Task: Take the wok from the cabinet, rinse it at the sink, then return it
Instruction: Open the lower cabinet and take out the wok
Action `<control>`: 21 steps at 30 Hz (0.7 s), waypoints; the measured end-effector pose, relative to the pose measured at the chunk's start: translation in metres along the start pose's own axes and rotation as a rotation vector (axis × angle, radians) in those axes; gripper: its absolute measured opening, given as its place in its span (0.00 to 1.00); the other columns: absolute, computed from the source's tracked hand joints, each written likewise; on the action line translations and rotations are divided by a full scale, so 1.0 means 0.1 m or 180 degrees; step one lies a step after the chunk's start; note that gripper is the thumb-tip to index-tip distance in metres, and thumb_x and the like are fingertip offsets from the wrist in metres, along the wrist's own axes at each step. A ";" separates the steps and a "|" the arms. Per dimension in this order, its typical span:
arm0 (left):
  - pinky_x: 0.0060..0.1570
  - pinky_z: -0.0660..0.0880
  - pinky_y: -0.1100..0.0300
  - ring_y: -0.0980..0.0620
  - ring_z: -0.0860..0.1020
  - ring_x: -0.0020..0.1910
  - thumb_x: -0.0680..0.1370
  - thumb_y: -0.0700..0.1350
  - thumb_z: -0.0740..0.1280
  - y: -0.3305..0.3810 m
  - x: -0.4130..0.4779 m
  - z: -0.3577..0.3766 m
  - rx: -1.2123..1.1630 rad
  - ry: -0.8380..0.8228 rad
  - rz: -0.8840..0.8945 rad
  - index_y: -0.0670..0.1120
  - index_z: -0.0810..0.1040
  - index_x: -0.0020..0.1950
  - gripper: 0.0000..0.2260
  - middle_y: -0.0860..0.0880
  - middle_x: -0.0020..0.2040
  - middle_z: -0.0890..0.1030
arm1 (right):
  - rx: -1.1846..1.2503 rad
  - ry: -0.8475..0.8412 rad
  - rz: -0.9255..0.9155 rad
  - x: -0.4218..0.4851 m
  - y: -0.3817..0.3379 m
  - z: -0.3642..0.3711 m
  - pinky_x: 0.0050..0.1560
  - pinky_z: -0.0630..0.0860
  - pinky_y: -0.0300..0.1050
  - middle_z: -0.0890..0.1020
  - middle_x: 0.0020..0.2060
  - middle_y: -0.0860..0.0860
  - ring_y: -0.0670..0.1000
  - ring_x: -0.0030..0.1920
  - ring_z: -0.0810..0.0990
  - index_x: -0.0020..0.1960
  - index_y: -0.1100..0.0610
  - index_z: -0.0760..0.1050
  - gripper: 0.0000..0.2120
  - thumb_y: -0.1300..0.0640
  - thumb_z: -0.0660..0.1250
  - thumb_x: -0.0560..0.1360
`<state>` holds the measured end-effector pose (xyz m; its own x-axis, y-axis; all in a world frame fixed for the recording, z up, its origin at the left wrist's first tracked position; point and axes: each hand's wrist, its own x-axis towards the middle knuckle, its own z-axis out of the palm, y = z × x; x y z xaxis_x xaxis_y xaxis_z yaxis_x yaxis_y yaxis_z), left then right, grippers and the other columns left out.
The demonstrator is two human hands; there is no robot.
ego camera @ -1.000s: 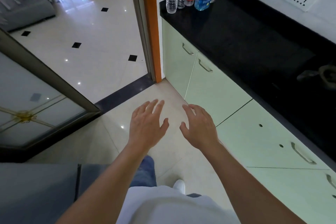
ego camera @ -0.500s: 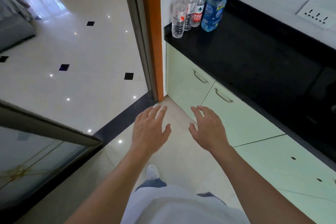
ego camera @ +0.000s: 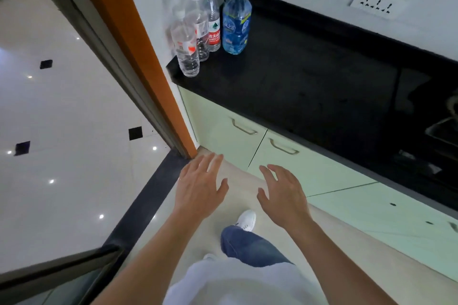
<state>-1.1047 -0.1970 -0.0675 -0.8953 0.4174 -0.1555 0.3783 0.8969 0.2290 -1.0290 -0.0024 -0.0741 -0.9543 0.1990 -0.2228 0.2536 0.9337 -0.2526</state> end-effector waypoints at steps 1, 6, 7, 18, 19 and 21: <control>0.71 0.65 0.49 0.49 0.67 0.74 0.79 0.61 0.59 0.03 0.10 0.01 0.0012 -0.0029 0.0028 0.54 0.63 0.75 0.26 0.52 0.75 0.69 | 0.0014 -0.0015 0.0050 0.08 0.05 0.00 0.72 0.66 0.53 0.73 0.72 0.55 0.57 0.71 0.71 0.74 0.53 0.68 0.26 0.49 0.64 0.78; 0.74 0.62 0.47 0.48 0.65 0.75 0.79 0.62 0.58 0.26 0.58 0.08 0.0105 -0.0266 0.0176 0.54 0.63 0.76 0.27 0.52 0.76 0.67 | 0.0151 -0.0104 0.0285 0.40 0.27 0.02 0.73 0.66 0.51 0.71 0.73 0.53 0.55 0.72 0.70 0.75 0.51 0.67 0.26 0.47 0.63 0.79; 0.74 0.62 0.46 0.48 0.64 0.75 0.79 0.63 0.58 0.31 0.69 0.10 0.0110 -0.0318 0.0199 0.55 0.62 0.76 0.27 0.52 0.77 0.66 | 0.0190 -0.0085 0.0324 0.47 0.32 0.03 0.71 0.68 0.52 0.73 0.72 0.53 0.56 0.71 0.72 0.74 0.52 0.68 0.25 0.48 0.65 0.78; 0.75 0.57 0.51 0.49 0.59 0.78 0.79 0.63 0.57 0.37 1.69 0.52 0.0511 -0.0810 0.0789 0.54 0.58 0.78 0.30 0.51 0.79 0.61 | 0.0444 -0.0085 0.1005 1.02 0.58 0.39 0.58 0.80 0.56 0.82 0.61 0.56 0.59 0.59 0.82 0.64 0.56 0.78 0.26 0.52 0.77 0.67; 0.75 0.57 0.51 0.49 0.60 0.78 0.79 0.63 0.58 0.34 1.77 0.56 0.0517 -0.0816 0.0834 0.54 0.59 0.78 0.30 0.51 0.79 0.62 | 0.0439 -0.0068 0.1011 1.07 0.58 0.44 0.58 0.79 0.55 0.82 0.61 0.56 0.59 0.59 0.82 0.64 0.56 0.78 0.27 0.52 0.78 0.67; 0.75 0.55 0.51 0.49 0.60 0.78 0.78 0.62 0.59 0.28 1.91 0.66 0.0539 -0.0826 0.0935 0.53 0.60 0.78 0.30 0.51 0.79 0.62 | 0.0438 0.0023 0.1048 1.16 0.57 0.53 0.60 0.78 0.56 0.81 0.62 0.57 0.59 0.61 0.81 0.65 0.57 0.77 0.28 0.53 0.77 0.67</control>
<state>-1.2496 -0.0822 -0.1540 -0.6630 0.6622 -0.3490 0.6611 0.7367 0.1419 -1.1173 0.0580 -0.1640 -0.8188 0.4851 -0.3068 0.5662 0.7704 -0.2930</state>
